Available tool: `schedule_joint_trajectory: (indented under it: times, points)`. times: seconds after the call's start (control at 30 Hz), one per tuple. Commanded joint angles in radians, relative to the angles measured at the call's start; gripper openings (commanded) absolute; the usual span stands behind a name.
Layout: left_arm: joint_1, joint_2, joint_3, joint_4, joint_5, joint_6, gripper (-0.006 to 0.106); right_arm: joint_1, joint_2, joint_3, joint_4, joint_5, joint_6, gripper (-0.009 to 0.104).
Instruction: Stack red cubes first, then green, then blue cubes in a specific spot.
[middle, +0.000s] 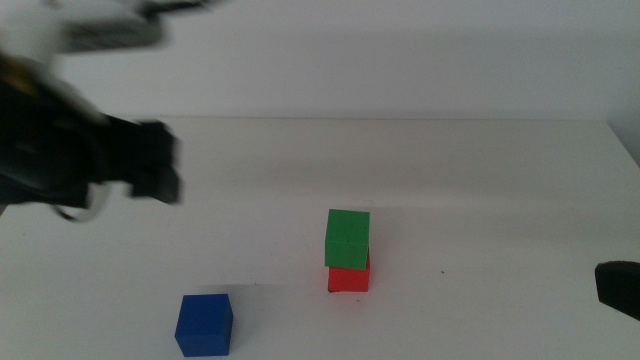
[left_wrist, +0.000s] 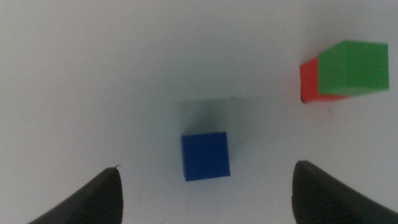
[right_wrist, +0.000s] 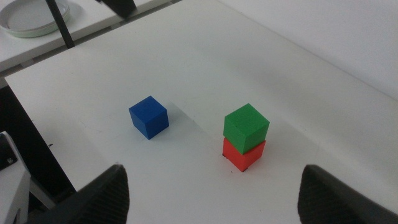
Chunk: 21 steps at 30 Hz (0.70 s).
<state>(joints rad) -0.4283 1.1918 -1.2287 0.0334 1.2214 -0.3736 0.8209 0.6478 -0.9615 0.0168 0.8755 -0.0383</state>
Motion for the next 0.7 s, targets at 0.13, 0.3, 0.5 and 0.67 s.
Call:
schedule_joint_trajectory:
  times: [0.13,0.3,0.5,0.67]
  points:
    - [-0.192,0.077,-0.007,0.145,0.0,-0.175,0.091,-0.005,-0.004,0.003,-0.002,-0.009,-0.004,0.084]
    - [-0.162,0.09,0.04,0.077,0.0,-0.133,0.091,-0.005,-0.004,0.003,-0.002,-0.009,-0.004,0.084]
    - [-0.071,0.09,0.122,0.015,0.0,-0.075,0.091,-0.005,-0.004,0.003,-0.002,-0.009,-0.004,0.084]
    - [-0.061,0.098,0.21,-0.027,-0.087,-0.072,0.091,-0.005,-0.004,0.003,-0.002,-0.009,-0.004,0.084]
